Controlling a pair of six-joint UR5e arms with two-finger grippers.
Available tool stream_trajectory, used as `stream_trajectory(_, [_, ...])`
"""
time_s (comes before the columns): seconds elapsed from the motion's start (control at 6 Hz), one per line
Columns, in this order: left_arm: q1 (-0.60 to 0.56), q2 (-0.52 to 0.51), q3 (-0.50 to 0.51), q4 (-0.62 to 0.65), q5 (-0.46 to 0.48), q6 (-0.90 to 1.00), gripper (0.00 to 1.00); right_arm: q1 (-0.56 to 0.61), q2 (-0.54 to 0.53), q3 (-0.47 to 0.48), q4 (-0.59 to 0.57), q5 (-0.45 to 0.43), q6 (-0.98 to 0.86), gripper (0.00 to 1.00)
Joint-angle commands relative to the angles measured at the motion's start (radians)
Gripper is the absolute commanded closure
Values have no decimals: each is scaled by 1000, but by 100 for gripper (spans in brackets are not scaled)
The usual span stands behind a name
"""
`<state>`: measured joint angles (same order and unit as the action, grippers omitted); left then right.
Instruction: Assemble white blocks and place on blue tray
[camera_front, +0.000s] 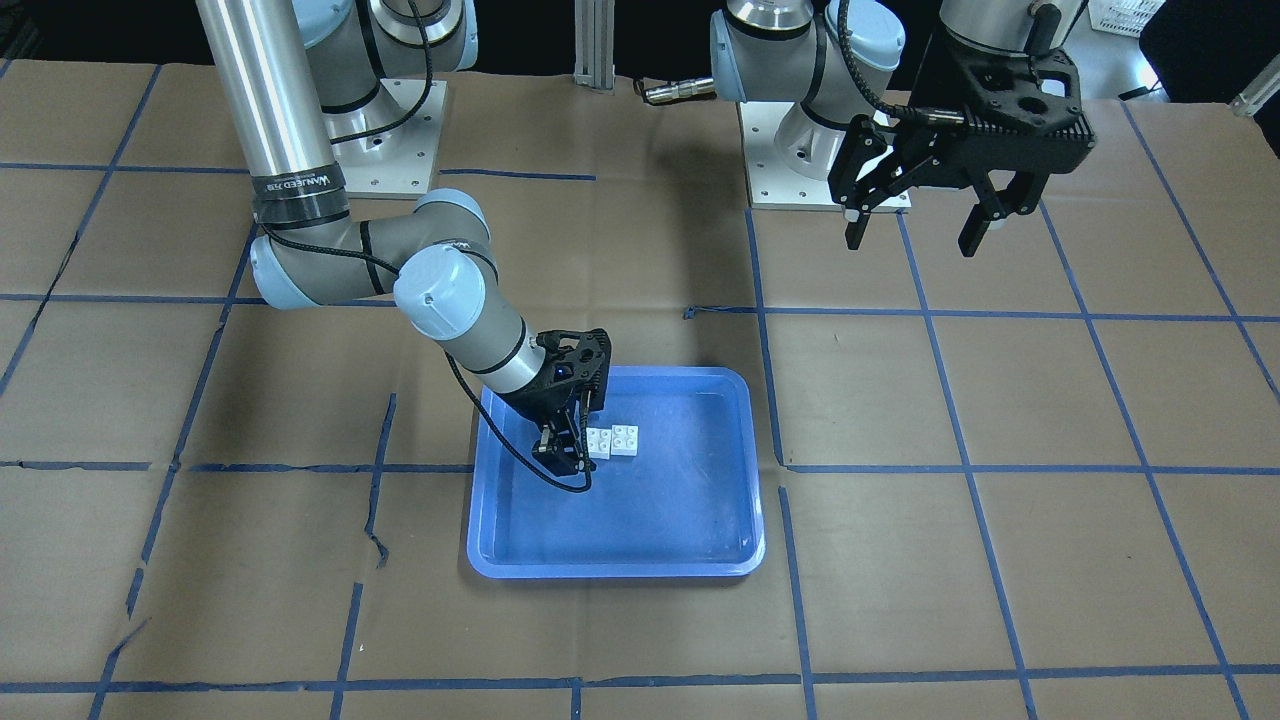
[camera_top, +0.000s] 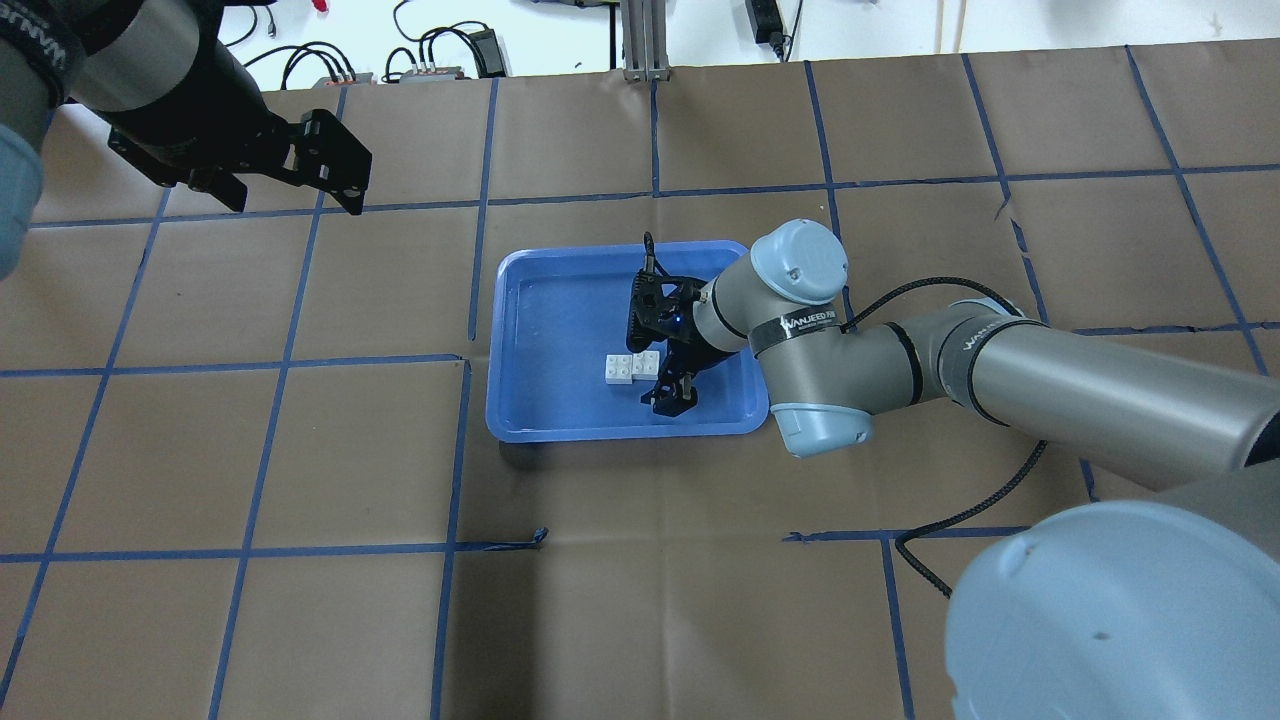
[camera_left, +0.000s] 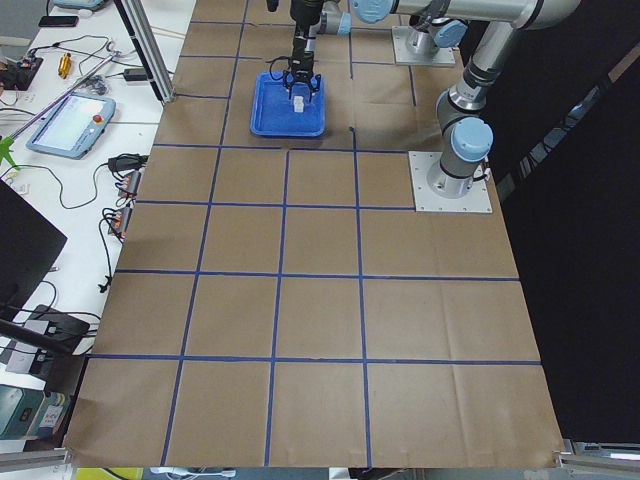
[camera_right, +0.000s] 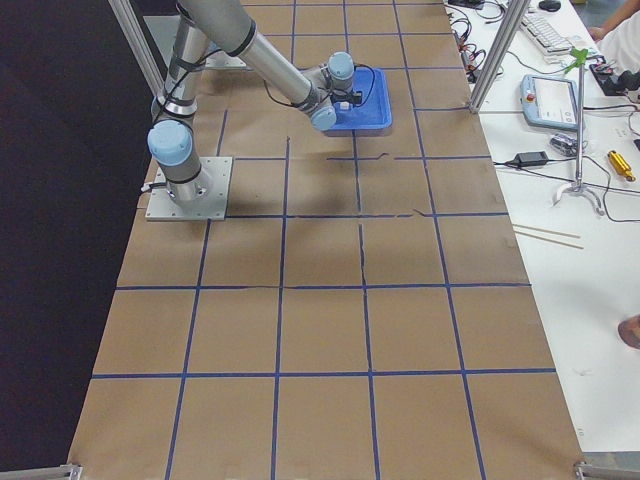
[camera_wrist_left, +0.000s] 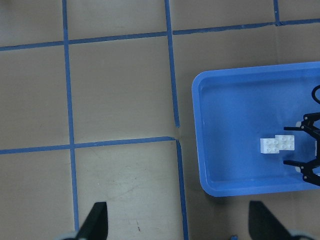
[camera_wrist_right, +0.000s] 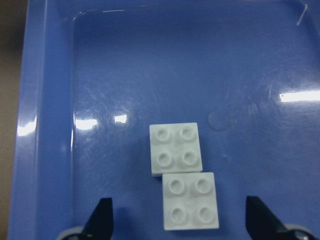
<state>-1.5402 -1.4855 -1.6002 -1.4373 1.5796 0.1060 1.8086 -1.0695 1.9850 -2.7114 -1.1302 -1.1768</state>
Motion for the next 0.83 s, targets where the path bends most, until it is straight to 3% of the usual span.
stream_trajectory(0.0, [-1, 2, -3, -5, -1, -5, 1, 0, -6, 0, 2, -2, 35, 0])
stream_trajectory(0.33, [-4, -10, -3, 3, -1, 0, 1, -2, -32, 0, 21, -3, 97, 0])
stream_trajectory(0.67, [0, 7, -4, -8, 2, 0, 1, -20, -175, -12, 300, -14, 103, 0])
